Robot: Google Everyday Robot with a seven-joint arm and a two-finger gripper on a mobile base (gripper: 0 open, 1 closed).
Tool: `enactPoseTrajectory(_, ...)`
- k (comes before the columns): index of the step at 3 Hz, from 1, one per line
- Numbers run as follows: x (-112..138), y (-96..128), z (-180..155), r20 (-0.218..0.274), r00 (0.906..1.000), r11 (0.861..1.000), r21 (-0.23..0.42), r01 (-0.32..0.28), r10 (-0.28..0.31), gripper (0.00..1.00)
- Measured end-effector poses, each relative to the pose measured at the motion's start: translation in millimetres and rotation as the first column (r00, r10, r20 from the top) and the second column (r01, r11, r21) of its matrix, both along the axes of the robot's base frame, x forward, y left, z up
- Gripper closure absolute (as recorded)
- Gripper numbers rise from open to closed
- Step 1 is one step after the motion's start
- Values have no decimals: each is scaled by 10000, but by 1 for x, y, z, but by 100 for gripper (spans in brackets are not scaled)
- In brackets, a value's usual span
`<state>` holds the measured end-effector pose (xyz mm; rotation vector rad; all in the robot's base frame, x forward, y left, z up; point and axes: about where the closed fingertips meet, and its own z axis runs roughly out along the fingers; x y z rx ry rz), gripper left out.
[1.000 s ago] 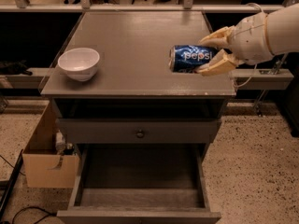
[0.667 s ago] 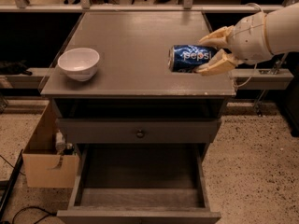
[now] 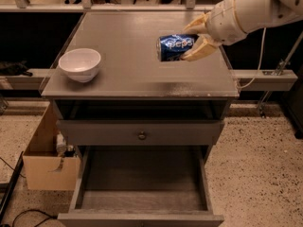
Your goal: Pick pepsi can from middle drawer and place on counter
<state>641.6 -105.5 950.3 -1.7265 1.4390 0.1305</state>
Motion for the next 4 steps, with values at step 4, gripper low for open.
enactPoseTrajectory(4, 6, 29, -32, -918, 9920, 9915, 1052, -770, 867, 100)
